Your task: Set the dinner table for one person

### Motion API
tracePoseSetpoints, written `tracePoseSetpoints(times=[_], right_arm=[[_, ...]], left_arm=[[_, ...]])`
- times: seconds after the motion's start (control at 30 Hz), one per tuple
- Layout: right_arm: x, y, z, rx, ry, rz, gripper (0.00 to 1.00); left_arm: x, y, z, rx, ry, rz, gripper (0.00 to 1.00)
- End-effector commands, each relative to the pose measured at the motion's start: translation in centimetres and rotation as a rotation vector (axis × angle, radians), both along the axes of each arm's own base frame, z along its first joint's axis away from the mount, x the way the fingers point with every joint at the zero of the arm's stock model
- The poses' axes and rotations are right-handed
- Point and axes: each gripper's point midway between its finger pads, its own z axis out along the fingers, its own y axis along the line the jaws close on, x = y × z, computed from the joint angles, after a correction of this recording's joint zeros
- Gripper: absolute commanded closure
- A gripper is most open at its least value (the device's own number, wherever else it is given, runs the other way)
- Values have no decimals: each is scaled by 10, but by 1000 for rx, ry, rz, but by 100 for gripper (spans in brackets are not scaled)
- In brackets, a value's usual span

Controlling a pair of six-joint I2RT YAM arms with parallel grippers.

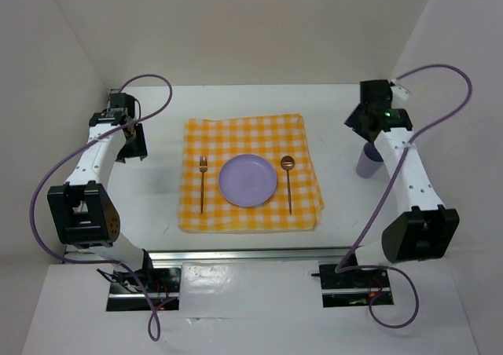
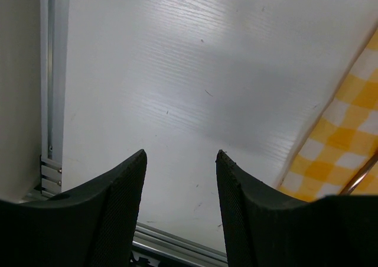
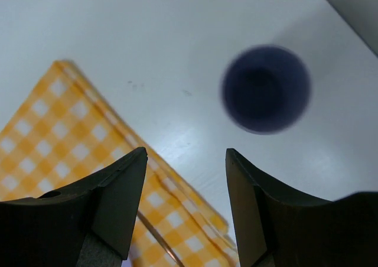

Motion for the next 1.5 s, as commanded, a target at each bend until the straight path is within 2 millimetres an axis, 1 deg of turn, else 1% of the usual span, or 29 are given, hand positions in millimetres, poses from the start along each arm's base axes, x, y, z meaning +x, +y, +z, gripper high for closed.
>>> tracePoseSetpoints(times=[0.0, 0.03, 0.07, 0.1, 0.13, 0.17, 0.23, 0.33, 0.37, 0.4, 0.47, 0.5, 0.63, 0.7, 0.8, 0.87, 0.97, 1.0, 1.07, 1.17, 1.2, 1.23, 1.3, 1.4, 1.47], right_arm=[[-29, -19, -9, 115, 17, -97, 37], [-32, -28, -9, 114, 9, -136, 37], [-35, -44, -11, 101, -2, -220, 37], [-38, -49, -15, 85, 1, -257, 37], [-40, -55, -14, 74, -5, -302, 37], [-49, -69, -19, 41, 16, -379, 37], [-52, -74, -25, 54, 7, -445, 38], [-43, -75, -36, 96, -12, -480, 42], [-42, -75, -44, 108, 6, -501, 44], [-38, -72, -48, 150, -6, -532, 44], [-41, -71, -60, 174, 17, -577, 45], [-47, -69, -73, 196, 42, -626, 45], [-56, -68, -95, 208, 69, -664, 45], [-55, -68, -98, 212, 74, -674, 45], [-60, -67, -102, 212, 91, -685, 45], [-63, -69, -109, 201, 100, -690, 45], [-61, -73, -105, 193, 61, -705, 45], [-65, -74, -106, 184, 72, -719, 45], [-67, -77, -106, 173, 63, -744, 45], [-70, -77, -93, 188, 24, -747, 45], [-68, -77, -87, 197, -6, -744, 45], [-64, -78, -71, 210, -69, -726, 45], [-61, -76, -60, 221, -108, -699, 45], [-61, -78, -49, 222, -141, -700, 43], [-60, -79, -55, 214, -129, -713, 41]], left_arm=[[9, -3, 19, -24, -57, -24, 42], [9, -6, 19, -36, -58, -30, 42], [9, -6, 19, -36, -58, -30, 42], [10, -8, 18, -51, -60, -38, 42], [10, -10, 18, -60, -61, -43, 42], [11, -13, 18, -73, -63, -49, 42], [11, -16, 20, -91, -74, -59, 42], [9, -20, 19, -107, -65, -76, 42], [10, -20, 16, -109, -56, -75, 42], [12, -20, 20, -107, -67, -76, 42], [10, -22, 16, -121, -50, -80, 43], [12, -22, 19, -119, -59, -81, 43], [12, -22, 19, -119, -59, -81, 43], [12, -22, 19, -119, -59, -81, 43], [12, -22, 19, -119, -59, -81, 43], [10, -22, 18, -121, -50, -80, 43], [10, -22, 18, -121, -50, -80, 43], [10, -22, 18, -121, -50, -80, 43], [10, -22, 18, -121, -50, -80, 43], [10, -22, 18, -121, -50, -80, 44], [10, -22, 18, -121, -50, -80, 44], [10, -22, 18, -121, -50, -80, 44], [10, -22, 18, -121, -50, -80, 44], [10, -22, 18, -121, -50, -80, 44], [10, -22, 18, -121, -50, -80, 44]])
